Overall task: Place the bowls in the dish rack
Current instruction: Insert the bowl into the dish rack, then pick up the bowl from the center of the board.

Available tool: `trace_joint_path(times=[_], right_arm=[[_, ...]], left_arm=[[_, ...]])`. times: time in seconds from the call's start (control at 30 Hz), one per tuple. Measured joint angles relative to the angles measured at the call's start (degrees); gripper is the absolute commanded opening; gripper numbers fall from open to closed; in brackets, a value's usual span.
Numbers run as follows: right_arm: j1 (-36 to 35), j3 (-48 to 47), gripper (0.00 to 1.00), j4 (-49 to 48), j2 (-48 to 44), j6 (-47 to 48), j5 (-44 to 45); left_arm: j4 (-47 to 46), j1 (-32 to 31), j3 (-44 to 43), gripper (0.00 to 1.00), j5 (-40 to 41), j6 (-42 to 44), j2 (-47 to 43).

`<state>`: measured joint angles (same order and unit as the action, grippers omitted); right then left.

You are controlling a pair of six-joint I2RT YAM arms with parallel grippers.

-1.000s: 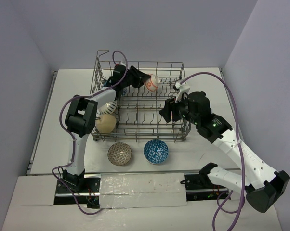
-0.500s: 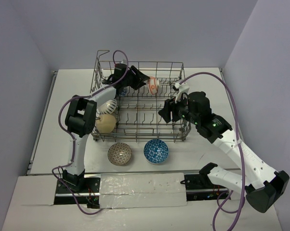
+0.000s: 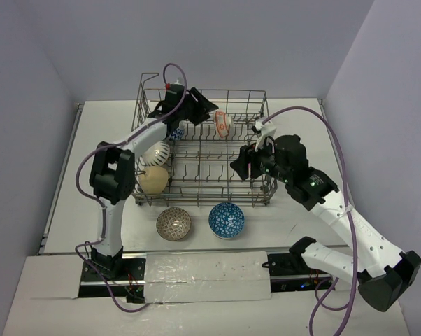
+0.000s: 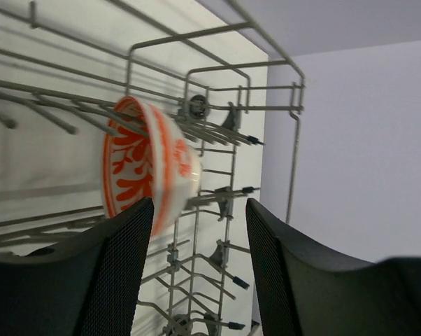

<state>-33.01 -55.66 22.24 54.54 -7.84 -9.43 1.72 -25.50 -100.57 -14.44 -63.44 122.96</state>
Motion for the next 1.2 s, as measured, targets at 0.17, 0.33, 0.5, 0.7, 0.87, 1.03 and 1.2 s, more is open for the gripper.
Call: trace_joint_path(times=[0.17,0.33,0.5,0.7,0.87,1.03,1.2], right_arm=[[-0.68,0.00,0.63,0.00,-1.51,0.02,0.66],[-1.20,0.00,0.63,0.00,-3.10,0.00,1.99],[-1.25,0.00,0.63,0.00,-4.66,-0.17,5.27],[-1.25,0.31,0.64,0.02,-6.54,-0.96,11.15],[-1.36,0.87,0.64,-0.02,-8.20,-1.84,17.20],[-1.36,0.87,0.64,0.00,-8.33,-1.99,19.91],[-1.36,0.87,0.64,-0.02,-8.17,-1.97,20.74]], left_arm=[[2.84,-2.97,-0.81,0.59,1.38,5.99,-6.84],[9.05,-7.87,-1.66,0.58,3.41,17.00,-17.25],[17.35,-12.83,3.37,0.58,7.23,27.96,-32.94],[25.66,-14.34,17.75,0.58,14.49,33.73,-55.41],[30.97,-17.27,29.11,0.57,17.84,33.48,-67.47],[36.61,-23.58,36.11,0.56,20.70,32.22,-67.49],[43.15,-31.43,37.44,0.57,25.62,31.28,-61.31]])
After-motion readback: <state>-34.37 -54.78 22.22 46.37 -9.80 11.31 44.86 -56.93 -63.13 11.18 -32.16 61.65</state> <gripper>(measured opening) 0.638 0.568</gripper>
